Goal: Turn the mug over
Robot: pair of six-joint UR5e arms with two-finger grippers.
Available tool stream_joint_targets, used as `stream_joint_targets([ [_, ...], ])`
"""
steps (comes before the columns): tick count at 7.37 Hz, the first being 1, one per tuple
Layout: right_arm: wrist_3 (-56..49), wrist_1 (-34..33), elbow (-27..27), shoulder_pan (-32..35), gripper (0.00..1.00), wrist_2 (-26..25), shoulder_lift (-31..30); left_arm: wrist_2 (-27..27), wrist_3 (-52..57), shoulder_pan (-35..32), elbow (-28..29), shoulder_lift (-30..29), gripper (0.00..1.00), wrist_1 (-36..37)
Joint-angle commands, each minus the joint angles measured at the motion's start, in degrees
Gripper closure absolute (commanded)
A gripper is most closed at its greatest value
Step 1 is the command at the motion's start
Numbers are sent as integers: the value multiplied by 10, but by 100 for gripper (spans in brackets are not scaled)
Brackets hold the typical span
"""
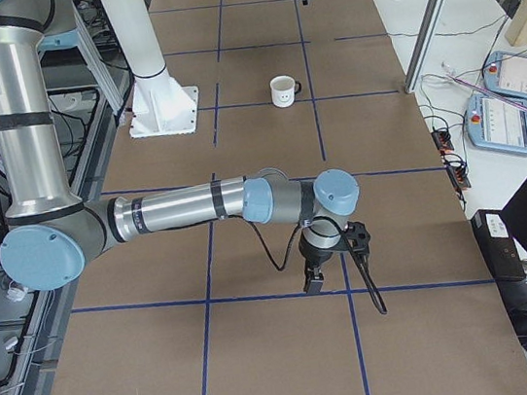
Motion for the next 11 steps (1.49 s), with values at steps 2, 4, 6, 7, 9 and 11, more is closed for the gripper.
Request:
stream_joint_targets([
  [2, 0, 0, 0, 0, 0, 0, 0, -109, 124, -118, 9, 125, 0, -21],
  [4, 0, 0, 0, 0, 0, 0, 1, -143, 167, -191, 31, 190, 0, -31],
  [6, 0, 0, 0, 0, 0, 0, 1, -151, 167, -216, 54, 227, 0, -32],
  [7, 0, 0, 0, 0, 0, 0, 1, -152, 167, -233, 81, 227, 0, -31],
  [9, 0, 0, 0, 0, 0, 0, 1, -151, 167, -256, 110, 227, 0, -30],
  [11, 0, 0, 0, 0, 0, 0, 0, -151, 167, -259, 110, 237, 0, -30],
])
